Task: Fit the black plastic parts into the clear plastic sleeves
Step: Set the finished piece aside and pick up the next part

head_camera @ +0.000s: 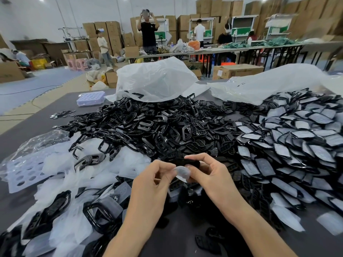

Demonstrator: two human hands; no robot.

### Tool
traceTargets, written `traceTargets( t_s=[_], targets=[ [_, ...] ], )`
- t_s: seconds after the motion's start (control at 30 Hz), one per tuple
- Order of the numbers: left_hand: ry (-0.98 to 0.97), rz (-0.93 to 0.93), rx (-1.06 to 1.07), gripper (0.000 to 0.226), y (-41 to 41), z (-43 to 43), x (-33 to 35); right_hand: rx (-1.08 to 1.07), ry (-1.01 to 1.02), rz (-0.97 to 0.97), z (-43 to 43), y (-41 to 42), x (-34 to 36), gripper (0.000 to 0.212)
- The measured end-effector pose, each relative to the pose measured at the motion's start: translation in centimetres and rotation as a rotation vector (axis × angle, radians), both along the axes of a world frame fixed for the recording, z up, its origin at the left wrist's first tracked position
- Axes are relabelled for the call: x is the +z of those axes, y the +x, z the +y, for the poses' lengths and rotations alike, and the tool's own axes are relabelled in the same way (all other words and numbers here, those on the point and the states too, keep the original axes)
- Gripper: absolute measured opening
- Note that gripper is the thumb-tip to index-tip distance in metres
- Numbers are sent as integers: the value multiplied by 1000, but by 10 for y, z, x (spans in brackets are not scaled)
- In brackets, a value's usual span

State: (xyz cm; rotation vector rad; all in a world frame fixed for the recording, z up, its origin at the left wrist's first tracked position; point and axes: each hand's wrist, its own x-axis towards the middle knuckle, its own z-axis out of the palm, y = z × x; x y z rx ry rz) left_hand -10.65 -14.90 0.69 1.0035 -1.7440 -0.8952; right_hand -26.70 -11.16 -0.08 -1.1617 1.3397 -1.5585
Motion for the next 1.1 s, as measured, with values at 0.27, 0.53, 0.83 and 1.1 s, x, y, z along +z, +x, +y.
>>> traceTargets(
  t_s=[0.27, 0.53, 0.83, 1.1],
  targets=[
    [139, 194, -15, 11, -2, -3, -3, 93, -6, -68, 8, 9, 11, 20],
    [350, 523, -99, 16, -7, -3, -5, 184, -13, -236, 5, 12, 9, 21],
    [209, 284, -125, 20, -3, -2, -4, 10, -10, -164, 4, 9, 7, 9],
    [65, 107, -25, 17, -2, 1, -2, 4, -6, -95, 6, 9, 8, 8]
  ],
)
